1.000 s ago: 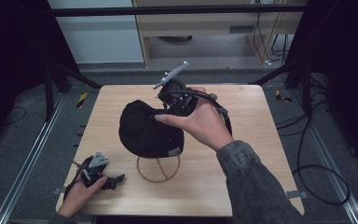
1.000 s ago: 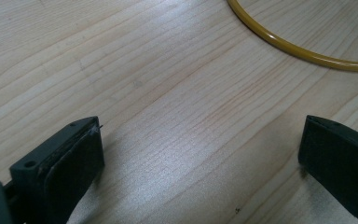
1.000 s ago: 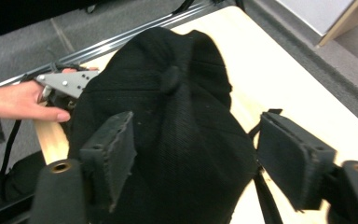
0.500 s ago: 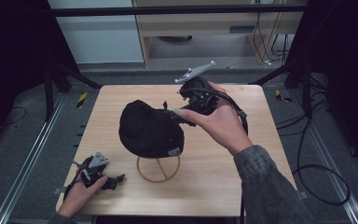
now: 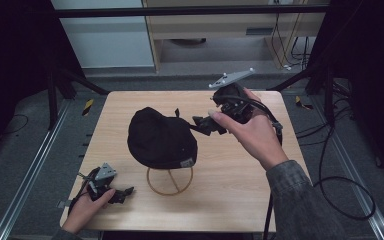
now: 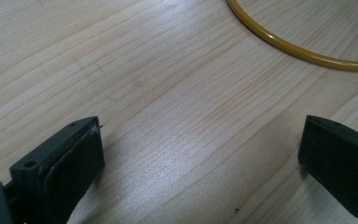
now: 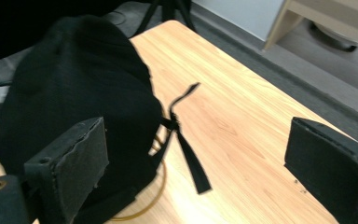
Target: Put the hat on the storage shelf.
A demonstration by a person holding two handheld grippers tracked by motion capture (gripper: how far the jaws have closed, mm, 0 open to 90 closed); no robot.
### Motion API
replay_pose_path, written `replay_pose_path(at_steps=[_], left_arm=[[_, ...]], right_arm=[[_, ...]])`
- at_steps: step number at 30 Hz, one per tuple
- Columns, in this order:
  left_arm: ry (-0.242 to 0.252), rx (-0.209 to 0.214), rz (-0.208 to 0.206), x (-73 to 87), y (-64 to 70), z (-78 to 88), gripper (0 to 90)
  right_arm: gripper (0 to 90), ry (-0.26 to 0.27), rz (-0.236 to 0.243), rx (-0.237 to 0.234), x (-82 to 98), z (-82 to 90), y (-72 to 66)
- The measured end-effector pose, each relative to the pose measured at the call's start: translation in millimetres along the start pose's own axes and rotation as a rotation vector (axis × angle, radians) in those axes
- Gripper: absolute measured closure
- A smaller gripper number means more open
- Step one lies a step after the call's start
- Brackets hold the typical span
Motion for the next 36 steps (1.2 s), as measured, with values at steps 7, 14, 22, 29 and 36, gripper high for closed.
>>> replay_pose_path(at_steps=[7, 14, 22, 29, 36], left_arm=[[0.002, 0.0, 0.0, 0.0, 0.2, -0.1, 0.0], [0.002, 0.0, -0.001, 0.0, 0.4, -0.1, 0.0], [-0.001, 0.0, -0.002, 0.2, 0.7, 0.1, 0.0], [-0.001, 0.0, -0.002, 0.2, 1.0, 0.2, 0.0], [-0.001, 0.0, -0.002, 0.2, 1.1, 0.2, 0.0]], right_arm=[[6.1, -0.007, -0.005, 0.08, 19.3, 6.8, 18.6], [9.5, -0.014, 0.0, 0.146, 42.6, 11.5, 33.1], [10.6, -0.025, 0.012, 0.19, 89.6, 18.6, 44.9], [11.7, -0.036, -0.004, 0.2, 123.8, 16.8, 50.0], [12.9, -0.058, -0.034, 0.204, 159.9, 6.4, 51.5]])
Point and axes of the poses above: each handheld gripper's, and its own axes: z roughly backward along the jaws, x roughly out of its underside, y roughly to its right, the point moved 5 cm from there along -z, roughly forward along the jaws, and after that the axes turned 4 degrees about -z, right-handed, at the moved point
